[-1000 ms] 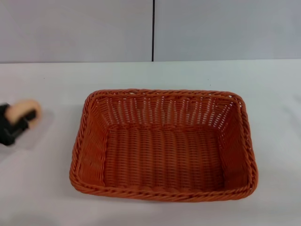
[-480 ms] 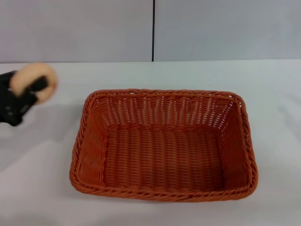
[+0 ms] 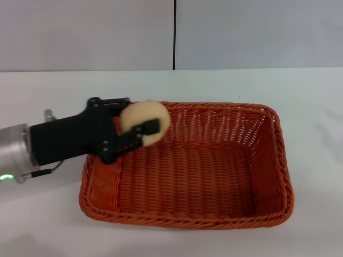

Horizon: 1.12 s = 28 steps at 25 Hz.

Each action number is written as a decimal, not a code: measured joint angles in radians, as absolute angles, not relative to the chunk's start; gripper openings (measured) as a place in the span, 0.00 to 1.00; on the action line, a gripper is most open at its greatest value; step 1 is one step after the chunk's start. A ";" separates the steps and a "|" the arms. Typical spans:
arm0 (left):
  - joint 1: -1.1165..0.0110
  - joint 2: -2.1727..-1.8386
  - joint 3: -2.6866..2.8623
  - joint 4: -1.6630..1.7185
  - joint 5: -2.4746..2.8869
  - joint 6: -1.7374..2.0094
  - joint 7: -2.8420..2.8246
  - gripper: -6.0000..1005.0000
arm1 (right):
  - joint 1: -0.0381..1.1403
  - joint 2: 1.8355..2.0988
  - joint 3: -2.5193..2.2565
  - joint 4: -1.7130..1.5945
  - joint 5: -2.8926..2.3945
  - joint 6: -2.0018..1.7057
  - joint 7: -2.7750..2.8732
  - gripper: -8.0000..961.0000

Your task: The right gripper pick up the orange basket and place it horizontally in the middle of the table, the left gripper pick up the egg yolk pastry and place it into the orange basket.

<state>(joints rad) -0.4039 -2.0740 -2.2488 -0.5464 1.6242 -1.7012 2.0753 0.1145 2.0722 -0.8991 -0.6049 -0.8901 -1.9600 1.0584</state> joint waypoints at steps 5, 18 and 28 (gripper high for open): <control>-0.399 -2.071 -2.200 -0.534 1.567 -1.647 2.059 0.44 | 0.107 2.071 -0.895 -0.604 -0.891 -1.969 1.058 0.49; -0.175 -2.062 -2.633 -0.606 1.528 -1.686 2.040 0.80 | 0.065 2.075 -0.719 -0.535 -0.896 -1.961 1.054 0.49; -0.009 -2.062 -2.879 -0.475 1.343 -1.710 2.222 0.84 | 0.058 2.077 -0.540 -0.259 -0.887 -1.955 0.751 0.49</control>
<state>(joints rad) -0.0089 -2.0625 -2.8794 -0.4754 1.3425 -1.7096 2.2223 0.0584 2.0767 -0.5401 -0.2595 -0.8871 -1.9553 0.7509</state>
